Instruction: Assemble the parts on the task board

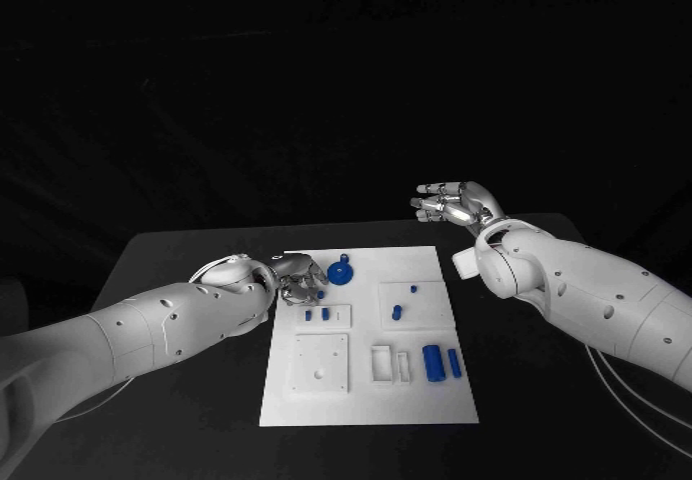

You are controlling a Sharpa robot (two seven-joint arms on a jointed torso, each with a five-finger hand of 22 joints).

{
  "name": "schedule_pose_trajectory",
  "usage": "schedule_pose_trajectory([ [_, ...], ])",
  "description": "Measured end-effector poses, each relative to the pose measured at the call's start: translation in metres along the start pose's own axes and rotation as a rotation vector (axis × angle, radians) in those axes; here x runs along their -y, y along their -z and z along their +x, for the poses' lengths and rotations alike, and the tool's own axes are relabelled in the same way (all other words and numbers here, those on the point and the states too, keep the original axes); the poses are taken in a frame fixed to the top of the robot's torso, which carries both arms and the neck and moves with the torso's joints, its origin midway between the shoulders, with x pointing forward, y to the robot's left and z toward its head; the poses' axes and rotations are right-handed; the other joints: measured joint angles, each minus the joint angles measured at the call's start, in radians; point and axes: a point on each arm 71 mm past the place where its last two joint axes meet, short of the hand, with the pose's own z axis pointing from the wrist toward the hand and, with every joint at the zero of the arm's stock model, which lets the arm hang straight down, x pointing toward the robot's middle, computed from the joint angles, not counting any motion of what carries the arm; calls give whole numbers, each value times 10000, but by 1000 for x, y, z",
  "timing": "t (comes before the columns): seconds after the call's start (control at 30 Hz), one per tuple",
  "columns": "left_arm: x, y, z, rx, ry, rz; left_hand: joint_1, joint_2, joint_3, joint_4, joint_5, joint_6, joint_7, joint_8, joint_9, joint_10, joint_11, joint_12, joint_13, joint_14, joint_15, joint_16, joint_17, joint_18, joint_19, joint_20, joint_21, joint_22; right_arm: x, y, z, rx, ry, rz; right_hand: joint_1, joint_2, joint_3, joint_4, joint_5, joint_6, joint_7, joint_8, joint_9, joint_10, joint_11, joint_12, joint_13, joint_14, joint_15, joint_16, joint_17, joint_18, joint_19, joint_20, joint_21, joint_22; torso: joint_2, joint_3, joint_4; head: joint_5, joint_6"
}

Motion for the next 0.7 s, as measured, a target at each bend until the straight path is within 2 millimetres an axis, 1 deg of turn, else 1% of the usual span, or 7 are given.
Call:
schedule_pose_trajectory([
  [0.1,-3,1,-1,65,14,-71,152,55,-122,34,0,-47,46,0,-8,-133,46,-11,-5,-20,20,-31,-31,2,34,34,-18,0,2,0,0,-270,25,142,3,3,103,-103,-119,243,-41,0,4,256,-103,69,-3,262,-106,0,0,1,254,-102,0,0,0,0,-5,-7,5],
  [0.2,-10,3,-3,172,89,-222,316,73,-173,-15,40,297,220,0,-6,-403,94,-31,0,-87,87,-412,-201,70,-39,107,-100,-1,5,1,0,-824,240,328,94,94,792,-256,-469,2260,-282,122,115,1127,-402,165,-11,1063,-407,107,10,163,874,-329,207,9,2,0,-5,-34,30],
  [0.27,-17,6,-5,276,222,-389,360,104,-143,-46,48,570,311,0,1,-419,111,-31,3,-87,87,-437,-215,70,-47,99,-100,-1,7,2,1,-1319,619,407,94,94,1298,-370,-669,2741,-401,122,142,1666,-587,101,-11,1561,-623,126,28,162,1173,-519,240,9,2,0,-5,-72,43],
  [0.33,-23,9,-8,395,377,-541,359,104,-42,-77,48,1291,480,41,48,-106,35,-31,3,-369,72,-782,-335,71,-394,93,-207,-1,9,2,2,-1733,996,459,33,33,1756,-497,-786,2918,-450,122,146,2122,-716,-38,-10,1961,-772,163,41,161,1503,-714,329,9,2,0,-4,-115,55],
  [0.4,-29,12,-12,615,649,-690,250,207,35,-13,48,1824,609,112,81,504,-121,109,28,-675,51,-1208,-512,59,-762,135,-426,-1,10,4,4,-2174,1446,532,-42,-78,2093,-568,-867,2920,-451,122,146,2291,-718,-234,-10,2075,-818,26,40,162,1593,-803,302,6,2,1,-4,-156,71],
  [0.5,-36,16,-22,1073,1232,-842,124,204,-4,53,-60,2335,631,134,100,1220,-253,165,28,-918,18,-1978,-834,-212,-1133,85,-868,-115,13,7,2,-2659,2196,649,57,-214,2307,-709,-1018,2928,-460,122,146,2343,-770,-272,-10,2383,-907,27,65,159,1904,-932,294,21,2,0,1,-239,87],
  [0.7,-47,28,-40,1952,2850,-1023,-98,426,-128,310,0,2610,609,134,101,1360,-298,48,26,-843,110,-3175,-1251,-396,-1238,83,-1582,-804,22,15,-6,-2977,3349,854,334,-324,1941,-949,-1623,2759,-438,122,131,2052,-768,-319,-9,4263,-1542,938,705,159,3855,-1586,1267,363,1,-5,11,-386,98],
])
